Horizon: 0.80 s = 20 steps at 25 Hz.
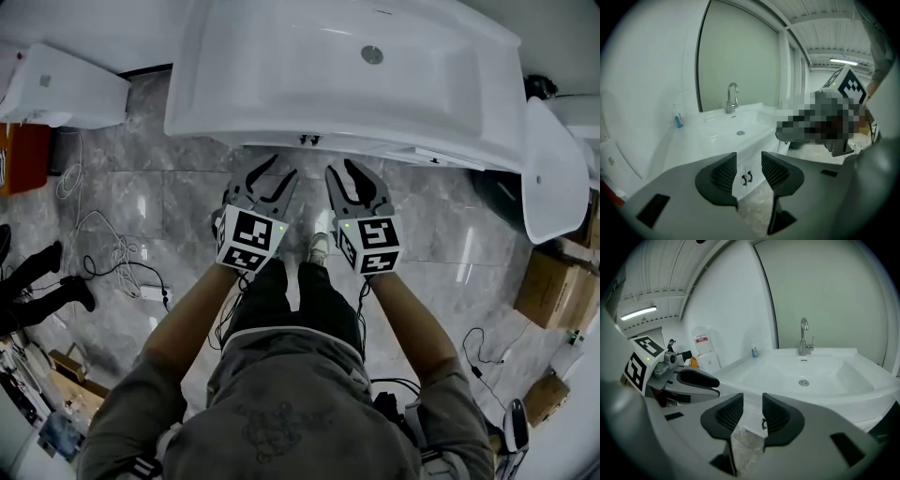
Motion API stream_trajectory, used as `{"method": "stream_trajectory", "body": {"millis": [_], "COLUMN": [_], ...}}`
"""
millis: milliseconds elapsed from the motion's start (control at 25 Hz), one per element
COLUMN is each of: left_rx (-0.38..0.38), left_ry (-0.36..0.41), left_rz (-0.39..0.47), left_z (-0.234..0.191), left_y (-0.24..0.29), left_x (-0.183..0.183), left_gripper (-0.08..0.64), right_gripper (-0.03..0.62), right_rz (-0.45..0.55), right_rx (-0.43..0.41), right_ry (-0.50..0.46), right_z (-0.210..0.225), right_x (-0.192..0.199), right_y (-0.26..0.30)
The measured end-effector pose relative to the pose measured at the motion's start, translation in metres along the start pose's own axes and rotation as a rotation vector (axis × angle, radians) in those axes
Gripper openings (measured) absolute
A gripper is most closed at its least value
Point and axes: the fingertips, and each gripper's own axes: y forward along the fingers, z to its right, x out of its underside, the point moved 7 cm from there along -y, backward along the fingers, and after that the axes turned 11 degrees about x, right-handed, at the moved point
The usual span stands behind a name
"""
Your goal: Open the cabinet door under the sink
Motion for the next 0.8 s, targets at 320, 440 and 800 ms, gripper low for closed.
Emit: {"method": "stream_trajectory", "body": {"millis": [320,440,800], "left_rx": [0.001,-0.014,-0.01], "left_ry": [-0.054,-0.073,-0.076], "left_rz": [-0.051,-0.063,-0.087], "left_z": [-0.021,-0.031,-0.047], "left_y": [0.057,0.077,0.131], "left_x": [0.045,0.065,0.104], "left_gripper": [0.164,0.164,0.164], "right_gripper": [0.133,0.133,0.133], "right_rz": [-0.106,-0.127,-0.165], "right_rx": [-0.046,-0.041,-0.002], "right_ry": [-0.042,-0.041,-0.005], "right_z": [0.002,0.005,0.02], "right_x": [0.058,0.077,0.123], "right_y": [0.061,0.083,0.139]}}
